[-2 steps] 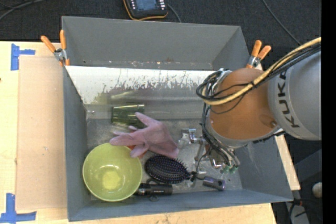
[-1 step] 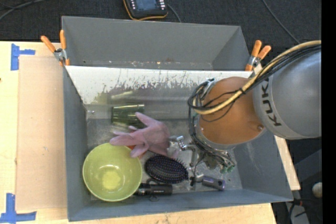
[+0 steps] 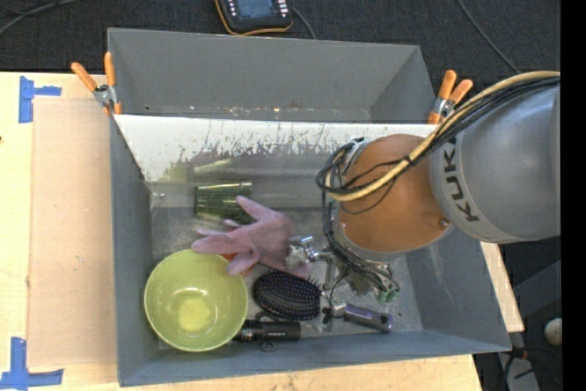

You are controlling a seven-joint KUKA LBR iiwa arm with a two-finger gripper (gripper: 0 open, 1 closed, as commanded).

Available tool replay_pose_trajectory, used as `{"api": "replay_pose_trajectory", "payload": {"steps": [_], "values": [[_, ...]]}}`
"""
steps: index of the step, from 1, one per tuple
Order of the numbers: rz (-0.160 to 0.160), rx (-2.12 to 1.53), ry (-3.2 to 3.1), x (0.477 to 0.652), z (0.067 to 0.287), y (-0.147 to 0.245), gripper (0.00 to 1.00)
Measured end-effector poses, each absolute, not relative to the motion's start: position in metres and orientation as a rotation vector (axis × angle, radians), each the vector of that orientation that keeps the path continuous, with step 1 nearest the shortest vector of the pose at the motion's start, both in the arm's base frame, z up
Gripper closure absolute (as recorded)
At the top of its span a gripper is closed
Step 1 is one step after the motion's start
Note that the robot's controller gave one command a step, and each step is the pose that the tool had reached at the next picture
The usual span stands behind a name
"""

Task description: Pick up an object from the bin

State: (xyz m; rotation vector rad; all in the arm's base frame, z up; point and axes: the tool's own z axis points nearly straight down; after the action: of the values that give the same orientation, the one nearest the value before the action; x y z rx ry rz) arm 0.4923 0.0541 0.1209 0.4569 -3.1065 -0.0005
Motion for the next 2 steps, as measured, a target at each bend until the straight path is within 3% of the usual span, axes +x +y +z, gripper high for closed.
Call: {"api": "replay_pose_trajectory", "payload": {"steps": [1,2], "values": [[0.0,0.621,-3.082,0.501,0.17,0.05,0.0],[-0.009,0.484,-3.093,0.485,0.084,0.075,0.0]]}}
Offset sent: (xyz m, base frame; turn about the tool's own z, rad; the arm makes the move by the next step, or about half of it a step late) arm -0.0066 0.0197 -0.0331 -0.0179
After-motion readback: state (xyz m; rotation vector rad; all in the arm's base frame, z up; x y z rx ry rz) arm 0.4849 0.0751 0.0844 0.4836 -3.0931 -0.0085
